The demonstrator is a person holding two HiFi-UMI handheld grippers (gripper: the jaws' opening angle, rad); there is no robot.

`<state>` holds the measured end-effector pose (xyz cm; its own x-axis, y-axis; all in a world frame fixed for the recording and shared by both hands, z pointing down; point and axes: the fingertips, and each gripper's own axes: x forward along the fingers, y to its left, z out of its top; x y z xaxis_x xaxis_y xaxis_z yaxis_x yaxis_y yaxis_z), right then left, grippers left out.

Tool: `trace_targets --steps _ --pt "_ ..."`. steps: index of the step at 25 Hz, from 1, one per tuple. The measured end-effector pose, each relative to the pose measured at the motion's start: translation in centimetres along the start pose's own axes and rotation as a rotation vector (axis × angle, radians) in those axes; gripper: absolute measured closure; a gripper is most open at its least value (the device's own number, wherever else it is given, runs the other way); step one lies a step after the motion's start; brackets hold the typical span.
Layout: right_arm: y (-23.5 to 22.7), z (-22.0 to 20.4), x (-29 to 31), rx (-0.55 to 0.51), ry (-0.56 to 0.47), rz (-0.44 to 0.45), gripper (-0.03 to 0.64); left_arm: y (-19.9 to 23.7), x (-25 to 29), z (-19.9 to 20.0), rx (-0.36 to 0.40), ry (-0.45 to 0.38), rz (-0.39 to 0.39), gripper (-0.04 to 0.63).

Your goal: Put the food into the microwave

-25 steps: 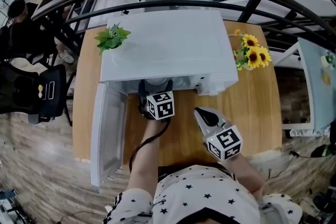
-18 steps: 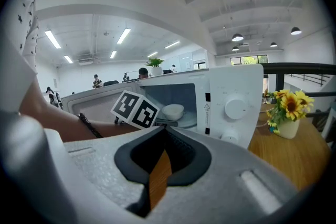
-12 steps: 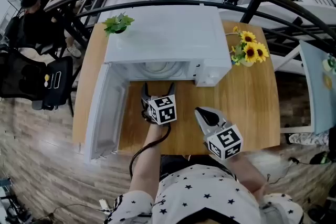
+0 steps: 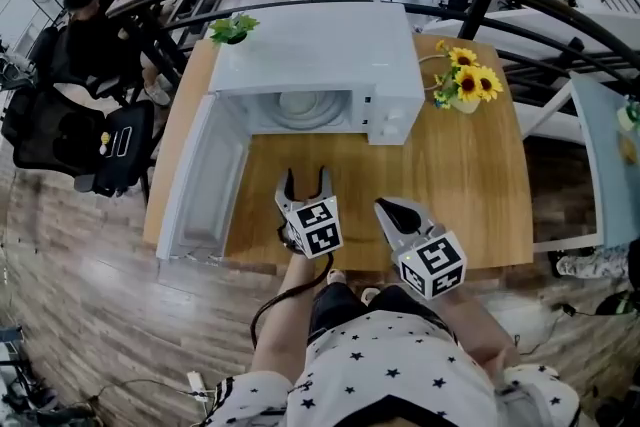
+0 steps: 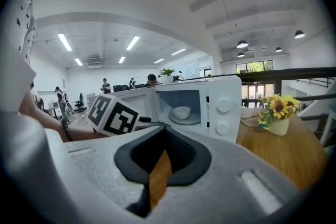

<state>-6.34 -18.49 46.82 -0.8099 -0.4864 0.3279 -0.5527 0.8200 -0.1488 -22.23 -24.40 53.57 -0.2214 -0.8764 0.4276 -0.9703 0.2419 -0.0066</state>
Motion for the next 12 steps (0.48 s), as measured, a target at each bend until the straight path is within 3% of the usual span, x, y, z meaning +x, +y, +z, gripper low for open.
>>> trace_targets --steps 2,12 --pt "0.6 -0.1 -1.2 -0.007 -0.013 0.005 0.611 0.0 -2.0 -0.4 -0.008 -0.015 0.018 0.350" --pt "3.4 -1.2 -6.7 -0.050 -0.069 0.027 0.611 -1.2 -11.3 -1.2 -0.070 -0.089 0.032 0.465"
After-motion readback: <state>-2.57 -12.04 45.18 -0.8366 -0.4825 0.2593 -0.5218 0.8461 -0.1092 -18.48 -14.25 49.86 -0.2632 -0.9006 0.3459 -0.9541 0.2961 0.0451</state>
